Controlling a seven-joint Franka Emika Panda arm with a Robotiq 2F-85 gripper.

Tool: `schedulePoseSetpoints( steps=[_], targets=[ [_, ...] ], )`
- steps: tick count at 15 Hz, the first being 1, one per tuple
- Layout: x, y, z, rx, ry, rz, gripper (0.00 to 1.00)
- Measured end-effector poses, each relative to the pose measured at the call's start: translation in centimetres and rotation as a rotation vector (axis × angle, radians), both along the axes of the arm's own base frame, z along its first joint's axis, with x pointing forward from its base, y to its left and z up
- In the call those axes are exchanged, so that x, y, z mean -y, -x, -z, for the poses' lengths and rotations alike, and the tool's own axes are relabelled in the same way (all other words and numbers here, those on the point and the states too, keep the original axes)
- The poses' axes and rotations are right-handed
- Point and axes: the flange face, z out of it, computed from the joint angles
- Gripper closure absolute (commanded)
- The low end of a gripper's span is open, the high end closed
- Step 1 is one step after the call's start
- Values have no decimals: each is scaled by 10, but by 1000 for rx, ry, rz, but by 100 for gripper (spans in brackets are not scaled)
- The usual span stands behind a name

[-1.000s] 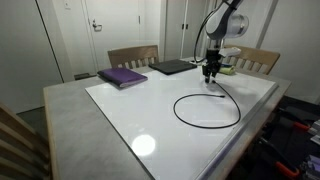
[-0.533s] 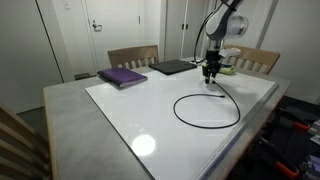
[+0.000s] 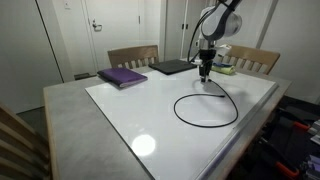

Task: Wind the black charging cable

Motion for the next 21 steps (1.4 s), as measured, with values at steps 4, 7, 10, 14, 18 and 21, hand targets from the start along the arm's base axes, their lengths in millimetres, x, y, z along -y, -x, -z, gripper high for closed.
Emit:
schedulePoseSetpoints(
  steps=[4, 7, 10, 14, 18, 21],
  targets=[
    [-46, -20, -6, 16, -9, -216, 74],
    [-82, -35, -8, 23, -15, -380, 74],
    [-106, -47, -7, 27, -23, -525, 49],
    [-107, -49, -7, 26, -23, -550, 74],
    [-110, -49, -7, 31, -25, -561, 74],
    [-131, -47, -7, 84, -69, -699, 74]
  ],
)
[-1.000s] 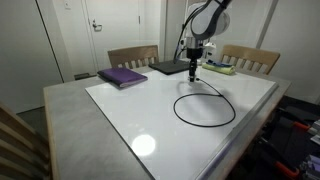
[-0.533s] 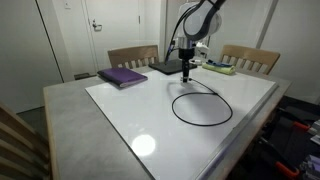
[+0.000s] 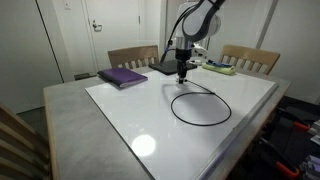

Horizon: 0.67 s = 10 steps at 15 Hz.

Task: Wind the black charging cable

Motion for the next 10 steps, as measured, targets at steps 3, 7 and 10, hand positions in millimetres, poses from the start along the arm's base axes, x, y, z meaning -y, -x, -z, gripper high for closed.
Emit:
schedulePoseSetpoints(
  steps=[3, 7, 10],
  targets=[
    [-23, 8, 0, 41, -64, -144, 74],
    [-43, 20, 1, 51, -126, -308, 49],
    [-42, 20, 2, 49, -120, -303, 74]
  ],
)
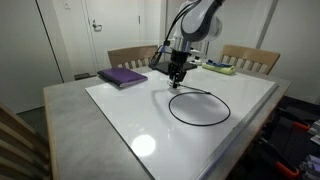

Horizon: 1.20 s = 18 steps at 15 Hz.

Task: Wind the black charging cable

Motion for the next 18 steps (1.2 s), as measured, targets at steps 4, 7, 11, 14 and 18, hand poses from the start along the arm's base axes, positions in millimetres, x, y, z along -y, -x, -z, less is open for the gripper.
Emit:
schedulePoseSetpoints(
  steps=[4, 7, 11, 14, 18],
  targets=[
    [-2, 0, 1, -1, 1, -8, 74],
    [-16, 2, -1, 13, 12, -122, 74],
    [-42, 5, -5, 41, 4, -340, 74],
    [-54, 9, -6, 58, -3, -512, 74],
    [-57, 18, 3, 31, -3, -739, 74]
  ],
)
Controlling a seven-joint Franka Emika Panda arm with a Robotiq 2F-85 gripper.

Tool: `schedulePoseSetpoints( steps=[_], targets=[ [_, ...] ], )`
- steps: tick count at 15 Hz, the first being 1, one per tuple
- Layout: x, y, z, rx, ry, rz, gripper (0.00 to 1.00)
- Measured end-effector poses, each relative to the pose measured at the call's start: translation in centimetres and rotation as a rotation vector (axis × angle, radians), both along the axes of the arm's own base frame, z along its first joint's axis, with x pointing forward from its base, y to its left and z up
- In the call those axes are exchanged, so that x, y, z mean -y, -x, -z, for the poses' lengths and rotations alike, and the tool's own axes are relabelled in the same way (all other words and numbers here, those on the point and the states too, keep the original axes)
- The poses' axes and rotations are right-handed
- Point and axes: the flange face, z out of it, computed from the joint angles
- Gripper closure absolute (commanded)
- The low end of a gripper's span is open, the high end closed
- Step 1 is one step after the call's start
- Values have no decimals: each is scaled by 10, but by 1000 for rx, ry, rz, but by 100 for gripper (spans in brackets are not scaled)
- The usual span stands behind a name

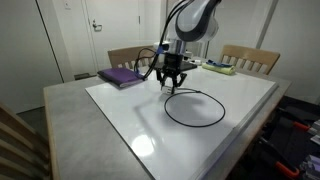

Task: Wind the black charging cable

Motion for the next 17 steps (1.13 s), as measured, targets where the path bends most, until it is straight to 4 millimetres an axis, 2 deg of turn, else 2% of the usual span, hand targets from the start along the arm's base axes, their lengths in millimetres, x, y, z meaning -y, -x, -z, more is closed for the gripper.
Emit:
schedulePoseSetpoints(
  steps=[4, 5, 7, 9, 10, 13, 17],
  targets=[
    [-1, 5, 8, -39, 9, -196, 74],
    [-1, 4, 7, -43, 11, -229, 24],
    [-2, 2, 8, -53, 17, -267, 18],
    [-2, -2, 8, -59, 29, -266, 3],
    [-1, -4, 8, -56, 36, -255, 0],
    [4, -15, 3, -44, 49, -184, 0],
    [12, -28, -13, -39, 48, 0, 0]
  ],
)
